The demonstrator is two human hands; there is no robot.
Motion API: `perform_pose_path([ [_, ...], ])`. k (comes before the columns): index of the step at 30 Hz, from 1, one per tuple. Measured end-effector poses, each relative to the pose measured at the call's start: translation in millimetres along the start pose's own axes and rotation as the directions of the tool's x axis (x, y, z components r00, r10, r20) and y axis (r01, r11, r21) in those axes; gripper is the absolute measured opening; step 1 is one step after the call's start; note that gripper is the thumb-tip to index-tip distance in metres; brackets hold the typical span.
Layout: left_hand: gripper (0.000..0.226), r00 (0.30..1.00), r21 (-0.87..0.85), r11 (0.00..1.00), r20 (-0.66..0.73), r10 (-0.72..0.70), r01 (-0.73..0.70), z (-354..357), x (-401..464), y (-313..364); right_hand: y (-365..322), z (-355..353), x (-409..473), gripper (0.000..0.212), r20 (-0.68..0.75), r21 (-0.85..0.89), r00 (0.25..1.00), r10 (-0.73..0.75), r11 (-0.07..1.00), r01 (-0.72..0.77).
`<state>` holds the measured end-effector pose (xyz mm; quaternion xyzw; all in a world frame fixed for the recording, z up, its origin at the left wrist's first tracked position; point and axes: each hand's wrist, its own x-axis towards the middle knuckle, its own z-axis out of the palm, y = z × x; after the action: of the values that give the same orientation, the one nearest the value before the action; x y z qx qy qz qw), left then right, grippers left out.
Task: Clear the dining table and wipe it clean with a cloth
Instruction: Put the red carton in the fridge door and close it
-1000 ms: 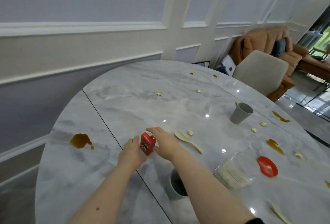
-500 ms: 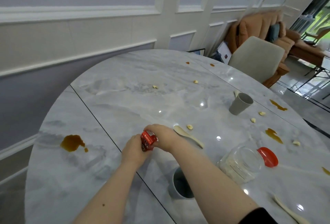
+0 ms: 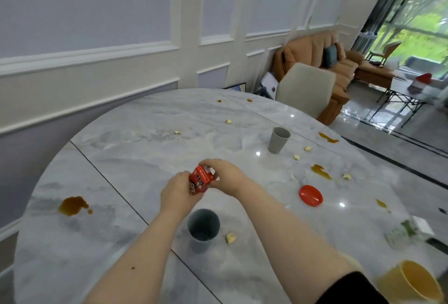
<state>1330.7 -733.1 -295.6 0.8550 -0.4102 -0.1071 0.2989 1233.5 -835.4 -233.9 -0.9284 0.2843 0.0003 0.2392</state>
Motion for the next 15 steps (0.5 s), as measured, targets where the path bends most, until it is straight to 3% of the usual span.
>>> perform_pose_path([
  [7, 0.038, 0.995, -0.009, 0.998, -0.086, 0.056, -0.057, 17, -66, 84, 38, -37, -97, 0.062, -0.068, 0.079, 0.997, 0.02, 0.997, -0.015],
  [15, 0.037, 0.997, 0.013, 0.998, 0.041, 0.068, -0.069, 52, -136, 157, 84, -56, -197, 0.057, -0.073, -0.008, 0.994, 0.08, 0.997, -0.081],
])
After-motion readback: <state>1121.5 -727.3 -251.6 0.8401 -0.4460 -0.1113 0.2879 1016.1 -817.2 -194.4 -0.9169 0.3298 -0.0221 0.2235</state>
